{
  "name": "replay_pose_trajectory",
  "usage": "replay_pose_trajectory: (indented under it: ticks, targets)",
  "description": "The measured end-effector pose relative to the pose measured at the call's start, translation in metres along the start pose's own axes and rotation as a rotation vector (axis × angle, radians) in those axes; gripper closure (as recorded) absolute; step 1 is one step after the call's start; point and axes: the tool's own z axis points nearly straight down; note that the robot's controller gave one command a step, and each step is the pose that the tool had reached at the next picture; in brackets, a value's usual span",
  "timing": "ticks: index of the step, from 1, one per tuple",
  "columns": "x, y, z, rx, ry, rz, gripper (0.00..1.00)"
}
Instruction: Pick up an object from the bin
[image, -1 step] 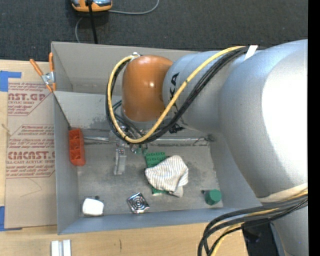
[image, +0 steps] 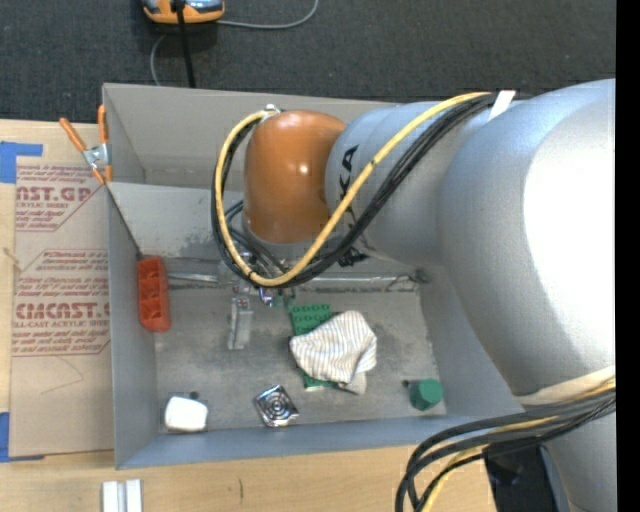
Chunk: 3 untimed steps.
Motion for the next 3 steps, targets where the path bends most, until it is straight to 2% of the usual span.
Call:
replay_pose_trajectory:
  ticks: [1,2,3]
  targets:
    - [0.000,-0.001,0.000,0.000,-0.001,-0.003,0.00]
    - [0.014,-0.040,0.019,0.005,-0.001,-0.077,0.00]
    - [0.028,-0.026,0.020,-0.003,-0.001,-0.158,0.00]
